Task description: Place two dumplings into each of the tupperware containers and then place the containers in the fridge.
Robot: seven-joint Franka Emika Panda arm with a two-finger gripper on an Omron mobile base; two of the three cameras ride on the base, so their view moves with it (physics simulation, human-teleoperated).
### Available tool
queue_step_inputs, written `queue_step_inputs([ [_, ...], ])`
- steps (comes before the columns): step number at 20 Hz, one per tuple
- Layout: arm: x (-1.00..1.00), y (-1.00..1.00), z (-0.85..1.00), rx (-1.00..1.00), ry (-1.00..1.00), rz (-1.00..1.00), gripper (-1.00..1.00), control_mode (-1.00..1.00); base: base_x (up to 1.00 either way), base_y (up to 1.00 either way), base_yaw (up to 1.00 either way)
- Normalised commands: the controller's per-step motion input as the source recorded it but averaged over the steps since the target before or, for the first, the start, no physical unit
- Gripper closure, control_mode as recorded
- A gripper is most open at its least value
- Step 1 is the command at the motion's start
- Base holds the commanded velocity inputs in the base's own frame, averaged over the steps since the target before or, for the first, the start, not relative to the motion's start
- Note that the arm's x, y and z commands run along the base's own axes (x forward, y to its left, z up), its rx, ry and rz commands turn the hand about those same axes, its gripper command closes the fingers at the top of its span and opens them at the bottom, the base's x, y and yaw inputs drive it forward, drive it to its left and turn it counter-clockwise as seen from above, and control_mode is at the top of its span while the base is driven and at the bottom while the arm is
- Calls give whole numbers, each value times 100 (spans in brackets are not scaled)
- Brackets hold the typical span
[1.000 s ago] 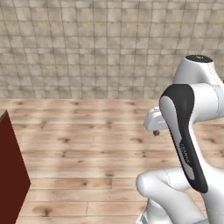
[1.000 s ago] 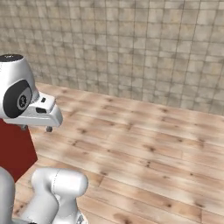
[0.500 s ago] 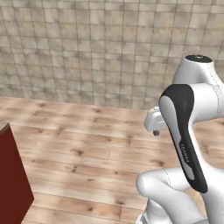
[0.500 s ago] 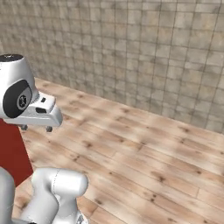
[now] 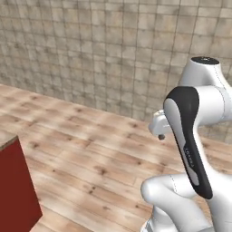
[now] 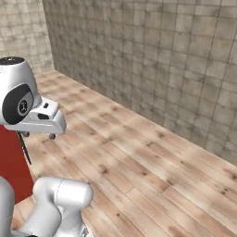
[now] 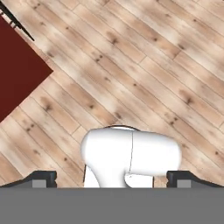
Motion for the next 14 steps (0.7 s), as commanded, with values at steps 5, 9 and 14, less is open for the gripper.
queue_step_inputs([
  [5, 0, 0, 0, 0, 0, 0, -100, 100, 98, -27, 76],
  [9, 0, 0, 0, 0, 0, 0, -100, 100, 94, -29, 77],
  [14, 0, 0, 0, 0, 0, 0, -100, 100, 93, -57, 68],
])
